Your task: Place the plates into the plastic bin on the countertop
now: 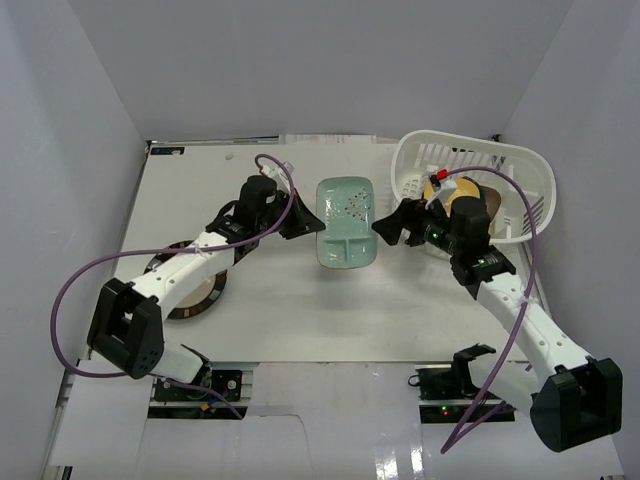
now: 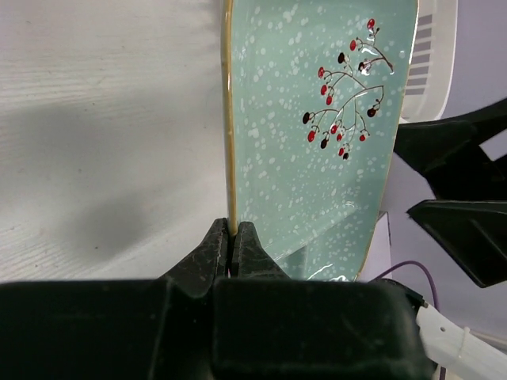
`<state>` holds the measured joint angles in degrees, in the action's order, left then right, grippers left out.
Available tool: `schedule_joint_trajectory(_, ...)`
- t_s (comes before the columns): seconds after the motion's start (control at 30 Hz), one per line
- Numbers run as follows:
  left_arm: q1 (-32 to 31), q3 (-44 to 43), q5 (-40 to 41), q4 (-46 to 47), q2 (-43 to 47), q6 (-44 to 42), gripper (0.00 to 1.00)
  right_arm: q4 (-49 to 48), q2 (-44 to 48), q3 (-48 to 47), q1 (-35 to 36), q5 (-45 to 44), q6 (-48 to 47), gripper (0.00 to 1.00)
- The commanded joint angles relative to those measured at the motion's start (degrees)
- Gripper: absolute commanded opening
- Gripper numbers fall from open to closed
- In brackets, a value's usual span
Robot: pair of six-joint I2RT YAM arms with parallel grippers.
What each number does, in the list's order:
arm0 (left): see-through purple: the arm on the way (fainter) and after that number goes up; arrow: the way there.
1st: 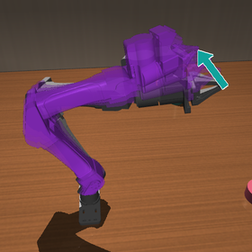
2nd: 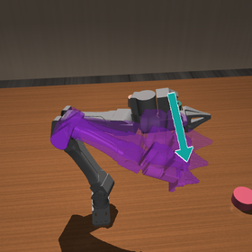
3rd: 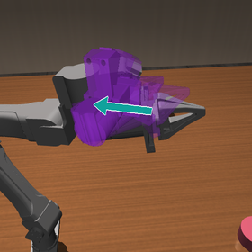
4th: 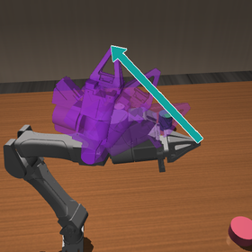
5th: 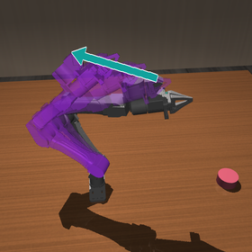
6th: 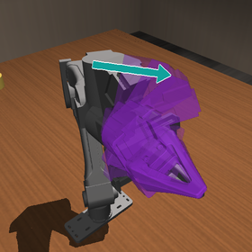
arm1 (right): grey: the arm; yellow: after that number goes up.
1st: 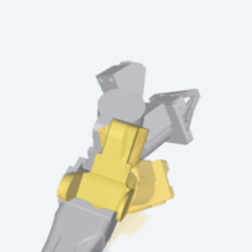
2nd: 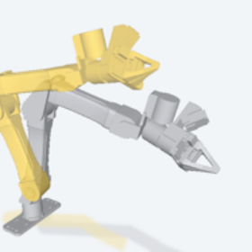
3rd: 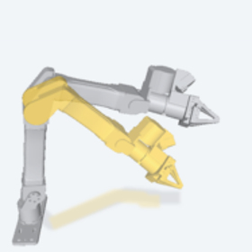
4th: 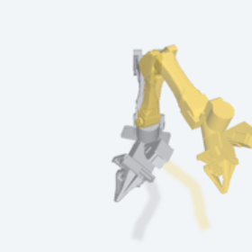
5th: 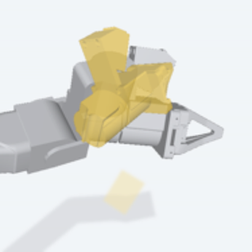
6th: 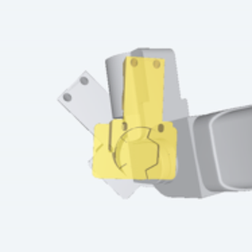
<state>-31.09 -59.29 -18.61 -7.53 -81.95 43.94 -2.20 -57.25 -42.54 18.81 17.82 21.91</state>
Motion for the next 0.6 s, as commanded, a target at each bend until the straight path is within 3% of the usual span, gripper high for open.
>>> schedule_joint_trajectory(0.0,-1.86,-1.18,-1.61,4.63,5.31,2.03,0.0,-6.41,-2.67,0.8,2.18,8.62,4.98,0.91)
schedule_joint_trajectory(0.07,-2.92,-1.36,-1.95,4.63,5.14,2.02,0.0,-6.5,-4.61,-0.08,3.77,9.24,5.24,0.9)
schedule_joint_trajectory(0.13,-3.71,-1.27,-2.04,4.54,5.4,2.11,0.0,-8.51,-5.85,0.18,5.62,7.59,6.56,0.73)
schedule_joint_trajectory(0.17,-3.8,-0.92,-1.96,4.45,5.92,2.02,0.0,-10.09,-5.68,1.49,5.97,5.75,7.52,0.61)
schedule_joint_trajectory(0.2,-3.89,-0.57,-1.78,4.37,6.36,2.02,0.0,-11.59,-5.15,2.11,6.15,4.77,9.36,0.35)
schedule_joint_trajectory(0.27,-3.89,0.05,-1.34,3.41,7.51,1.67,0.04,-13.88,-4.62,2.99,6.15,2.92,10.52,0.14)
schedule_joint_trajectory(0.33,-3.98,0.4,0.06,1.83,9.44,0.18,0.27,-13.8,-3.92,2.73,6.15,0.38,10.96,0.08)
schedule_joint_trajectory(0.37,-3.89,0.4,0.76,0.08,10.31,-1.39,0.53,-13.71,-3.57,1.95,6.15,-1.11,10.96,0.08)
schedule_joint_trajectory(0.47,-3.89,0.66,3.05,-5.27,14.53,-4.64,0.83,-10.22,-3.57,-1.47,5.63,-4.01,9.21,0.08)
schedule_joint_trajectory(0.5,-3.89,0.58,4.79,-6.96,15.67,-7.27,0.98,-9.24,-3.91,-4.36,4.23,-5.94,8.42,0.08)
schedule_joint_trajectory(0.57,-3.89,0.57,6.3,-12.14,19.54,-10.0,0.98,-7.04,-4.53,-7.1,1.25,-5.96,7.36,0.08)
